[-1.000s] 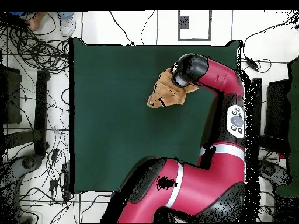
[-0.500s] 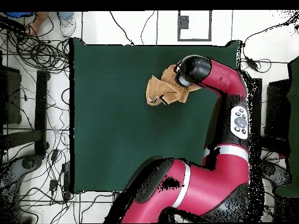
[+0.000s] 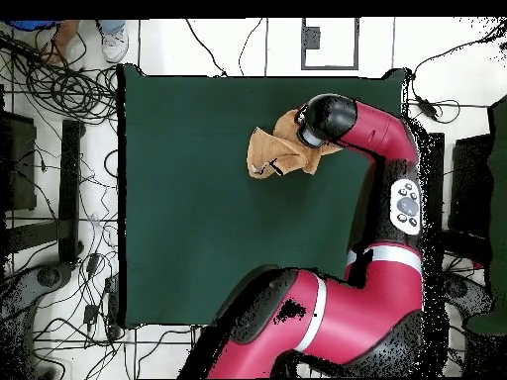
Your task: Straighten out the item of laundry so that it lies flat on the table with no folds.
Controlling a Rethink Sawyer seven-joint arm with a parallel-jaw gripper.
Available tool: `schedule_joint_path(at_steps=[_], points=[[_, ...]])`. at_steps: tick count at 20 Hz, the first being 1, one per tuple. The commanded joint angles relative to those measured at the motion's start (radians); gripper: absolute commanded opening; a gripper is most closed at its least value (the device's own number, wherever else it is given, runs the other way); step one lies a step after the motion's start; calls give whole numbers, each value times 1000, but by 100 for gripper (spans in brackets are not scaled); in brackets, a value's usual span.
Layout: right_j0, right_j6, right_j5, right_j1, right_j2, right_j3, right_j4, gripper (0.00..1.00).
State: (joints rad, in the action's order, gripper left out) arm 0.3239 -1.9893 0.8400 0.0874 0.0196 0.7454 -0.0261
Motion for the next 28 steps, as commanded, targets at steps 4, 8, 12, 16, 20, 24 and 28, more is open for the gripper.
schedule_joint_path(at_steps=[4, 8, 12, 16, 20, 24, 28], points=[[-49, 93, 199, -20, 63, 1, -40, 0], [-48, 38, 133, 8, 61, 65, -31, 0], [-48, 14, 94, 24, 61, 100, -28, 0], [-47, 7, 77, 29, 62, 111, -28, 0], [-46, 10, 34, 29, 65, 119, -37, 0], [-48, 33, -7, 32, 65, 119, -57, 0], [-57, 140, 114, 30, 49, 44, -97, 0]])
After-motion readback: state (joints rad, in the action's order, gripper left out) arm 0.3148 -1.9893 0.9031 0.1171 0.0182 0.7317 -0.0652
